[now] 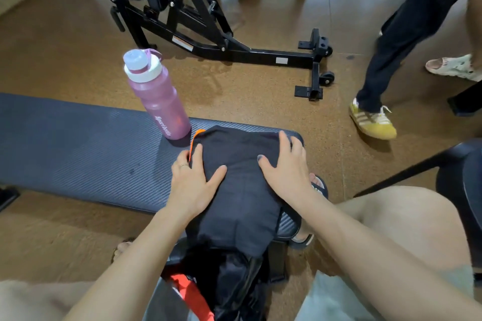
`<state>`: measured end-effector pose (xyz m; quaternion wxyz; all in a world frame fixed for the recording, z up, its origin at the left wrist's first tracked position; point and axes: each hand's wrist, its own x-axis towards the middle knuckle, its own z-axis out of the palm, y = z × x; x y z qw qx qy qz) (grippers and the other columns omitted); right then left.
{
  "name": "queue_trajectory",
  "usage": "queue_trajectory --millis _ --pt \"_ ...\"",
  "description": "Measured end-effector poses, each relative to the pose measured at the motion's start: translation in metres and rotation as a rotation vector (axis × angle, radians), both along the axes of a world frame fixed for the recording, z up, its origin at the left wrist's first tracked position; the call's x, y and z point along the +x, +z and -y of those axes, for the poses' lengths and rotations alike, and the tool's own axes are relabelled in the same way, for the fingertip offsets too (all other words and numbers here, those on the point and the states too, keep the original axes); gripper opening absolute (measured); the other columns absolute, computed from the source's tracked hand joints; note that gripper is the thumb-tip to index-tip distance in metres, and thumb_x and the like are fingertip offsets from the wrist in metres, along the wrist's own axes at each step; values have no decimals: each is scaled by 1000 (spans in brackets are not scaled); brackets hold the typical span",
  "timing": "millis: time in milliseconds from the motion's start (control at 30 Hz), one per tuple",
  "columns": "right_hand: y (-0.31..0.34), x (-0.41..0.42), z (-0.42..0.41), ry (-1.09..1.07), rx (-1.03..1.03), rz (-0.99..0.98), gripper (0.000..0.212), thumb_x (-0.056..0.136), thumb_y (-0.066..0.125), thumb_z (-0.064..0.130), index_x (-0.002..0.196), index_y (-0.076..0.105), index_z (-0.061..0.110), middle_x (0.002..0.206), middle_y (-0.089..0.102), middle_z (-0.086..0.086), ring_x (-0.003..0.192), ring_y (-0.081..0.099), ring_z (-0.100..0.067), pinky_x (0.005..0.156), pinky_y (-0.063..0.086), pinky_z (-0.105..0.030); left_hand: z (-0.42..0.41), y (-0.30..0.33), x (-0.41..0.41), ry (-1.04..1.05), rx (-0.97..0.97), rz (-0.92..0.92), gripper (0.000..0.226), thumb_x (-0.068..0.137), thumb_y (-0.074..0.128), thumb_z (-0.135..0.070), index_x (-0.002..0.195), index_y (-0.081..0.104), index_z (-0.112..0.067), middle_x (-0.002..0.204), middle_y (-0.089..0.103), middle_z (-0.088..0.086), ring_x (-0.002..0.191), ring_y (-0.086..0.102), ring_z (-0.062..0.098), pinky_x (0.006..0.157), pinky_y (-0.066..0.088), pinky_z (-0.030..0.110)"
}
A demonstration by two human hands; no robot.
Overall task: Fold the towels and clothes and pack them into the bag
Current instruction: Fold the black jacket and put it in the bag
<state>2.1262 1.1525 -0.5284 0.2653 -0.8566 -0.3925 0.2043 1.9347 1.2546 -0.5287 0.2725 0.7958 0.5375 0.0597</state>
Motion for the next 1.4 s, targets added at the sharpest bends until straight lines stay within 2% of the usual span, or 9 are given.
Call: queue_trajectory --millis 333,467,567,833,933,1067,1233,1333,1400 --pt "23 -27 21 -276 10 -557 87 75 84 26 145 33 19 129 55 0 110 53 -21 88 42 -32 8 35 -10 307 -381 57 81 78 78 -58 123 36 -6 125 54 9 119 54 30 86 40 35" --pt "31 -28 19 -275 36 -522 83 78 76 8 148 33 17 130 56 -1 111 52 -22 84 31 -25 9 41 -19 356 -564 181 66 72 88 -43 117 59 -4 111 70 6 98 69 24 74 57 36" --pt "43 -35 19 -210 55 -401 86 82 68 4 154 26 21 136 57 -4 122 54 -25 84 31 -24 19 41 -26 310 -780 313 40 75 87 -27 110 73 -12 97 79 3 91 76 23 86 61 43" --pt "69 -105 24 326 92 -106 99 79 59 -4 160 10 23 148 41 -2 128 39 -27 102 44 -40 40 58 -17 234 -749 515 18 92 66 -12 108 72 -19 100 79 1 92 74 18 76 57 31" --pt "66 -122 24 460 39 -130 106 77 60 -4 162 2 23 163 21 9 137 26 -25 110 38 -35 43 65 -24 239 -839 581 20 95 56 -13 105 71 -24 100 78 -3 91 74 12 74 54 29" --pt "67 -126 21 457 3 -220 108 79 63 7 161 -3 27 147 36 2 132 28 -23 106 42 -41 43 71 -40 305 -1075 759 29 96 54 -35 103 76 -18 107 77 6 98 74 18 84 51 33" --pt "73 -130 19 393 -9 -544 94 73 65 12 151 19 37 110 40 9 100 50 -12 73 48 -26 48 77 -38 268 -965 701 37 90 66 -54 111 75 -24 103 79 -2 89 75 7 79 55 28" --pt "68 -129 18 152 189 -851 98 59 62 11 148 29 34 126 53 10 103 63 -9 86 56 -31 50 71 -41 275 -861 692 27 97 61 -43 114 73 -26 98 79 -1 84 75 10 65 58 24" --pt "66 -123 19 -34 283 -949 85 59 66 13 139 41 25 122 61 8 105 69 -16 98 56 -40 52 70 -44 300 -873 738 26 99 57 -28 122 70 -23 107 78 6 96 75 21 77 60 32"
